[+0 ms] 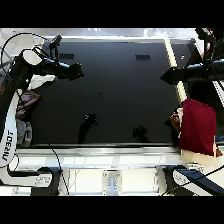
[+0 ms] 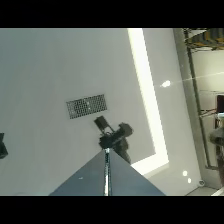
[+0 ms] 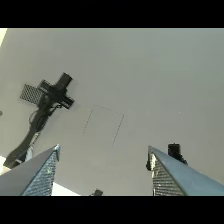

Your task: Fold the shirts.

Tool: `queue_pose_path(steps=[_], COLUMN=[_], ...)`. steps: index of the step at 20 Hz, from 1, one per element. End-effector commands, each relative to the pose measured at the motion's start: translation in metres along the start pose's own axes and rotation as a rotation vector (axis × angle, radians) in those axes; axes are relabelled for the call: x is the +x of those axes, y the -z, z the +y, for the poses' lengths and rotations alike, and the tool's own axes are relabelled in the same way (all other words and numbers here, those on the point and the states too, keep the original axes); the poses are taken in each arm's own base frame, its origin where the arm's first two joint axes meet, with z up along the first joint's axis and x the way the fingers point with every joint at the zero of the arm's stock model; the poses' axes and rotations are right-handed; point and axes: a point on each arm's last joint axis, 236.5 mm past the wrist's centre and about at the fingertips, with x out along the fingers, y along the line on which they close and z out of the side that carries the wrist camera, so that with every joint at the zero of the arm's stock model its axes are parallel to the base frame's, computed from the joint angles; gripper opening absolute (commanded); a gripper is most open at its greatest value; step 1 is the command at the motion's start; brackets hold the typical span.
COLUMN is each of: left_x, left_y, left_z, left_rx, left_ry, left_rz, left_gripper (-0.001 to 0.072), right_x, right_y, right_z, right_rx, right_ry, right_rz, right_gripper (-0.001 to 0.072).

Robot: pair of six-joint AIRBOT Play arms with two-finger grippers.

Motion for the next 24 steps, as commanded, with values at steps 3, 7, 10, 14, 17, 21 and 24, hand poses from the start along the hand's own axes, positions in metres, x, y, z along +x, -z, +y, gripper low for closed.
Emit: queue_pose_path(steps=[3, 7, 10, 14, 17, 21, 24], left_x=[0.0, 0.0, 0.0, 0.001, 0.0, 0.003, 0.003], left_y=[0.0, 0.0, 0.0, -0.001, -0.012, -0.012, -0.018], left_z=[0.0, 0.0, 0.0, -0.003, 0.005, 0.011, 0.014], left_rx=[0.0, 0.0, 0.0, -0.006, -0.018, -0.02, -0.014], left_ry=[0.0, 0.0, 0.0, 0.013, 0.0, -0.011, -0.021], left_rz=[0.001, 0.001, 0.001, -0.003, -0.045, -0.044, -0.071], left_gripper=[0.0011, 0.0011, 0.0011, 0.0011, 0.0012, 0.0012, 0.0021], right_x=[0.0, 0.0, 0.0, 0.0, -0.004, -0.011, -0.015], right_y=[0.0, 0.0, 0.0, -0.012, -0.043, -0.07, -0.081], right_z=[0.0, 0.0, 0.0, -0.003, -0.012, -0.013, -0.012], right_rx=[0.0, 0.0, 0.0, -0.001, 0.0, 0.012, 0.018], right_ry=[-0.001, -0.001, -0.001, 0.014, 0.052, 0.054, 0.053], right_rz=[0.001, 0.0, 0.0, -0.049, -0.182, -0.3, -0.345], right_gripper=[0.0629, 0.0629, 0.0629, 0.0629, 0.0629, 0.0629, 0.0629])
